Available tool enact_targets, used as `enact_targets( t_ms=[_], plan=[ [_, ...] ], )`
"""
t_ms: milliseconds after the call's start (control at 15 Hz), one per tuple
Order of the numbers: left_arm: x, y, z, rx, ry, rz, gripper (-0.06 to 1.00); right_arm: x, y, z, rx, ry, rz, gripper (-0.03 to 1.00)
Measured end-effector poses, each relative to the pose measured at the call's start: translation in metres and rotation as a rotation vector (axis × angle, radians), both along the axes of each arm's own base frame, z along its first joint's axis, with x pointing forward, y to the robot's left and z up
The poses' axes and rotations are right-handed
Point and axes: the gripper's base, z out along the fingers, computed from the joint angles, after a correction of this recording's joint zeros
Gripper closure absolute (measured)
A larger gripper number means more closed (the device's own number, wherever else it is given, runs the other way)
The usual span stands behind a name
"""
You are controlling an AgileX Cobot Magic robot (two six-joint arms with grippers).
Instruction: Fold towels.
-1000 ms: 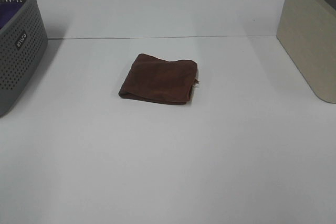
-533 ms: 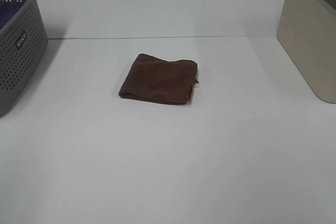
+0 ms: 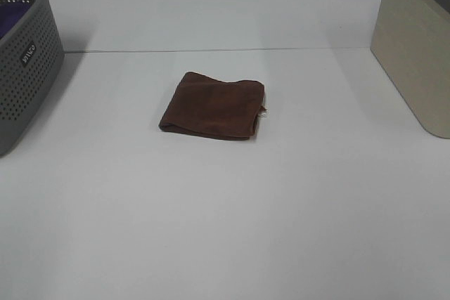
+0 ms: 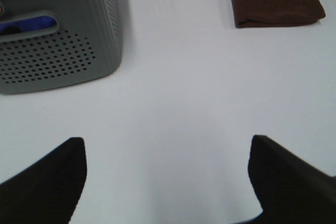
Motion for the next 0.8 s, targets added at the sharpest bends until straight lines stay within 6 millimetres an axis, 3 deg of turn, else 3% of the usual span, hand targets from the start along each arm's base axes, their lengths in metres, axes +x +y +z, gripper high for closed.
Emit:
enact_targets(
  t_ms=[800],
  plan=[
    [-0.0051, 0.0001, -0.0001, -0.002, -0.033, -0.001, 0.14, 0.0000, 0.0000, 0.0000, 0.000, 0.000, 0.000, 0.28]
  ],
)
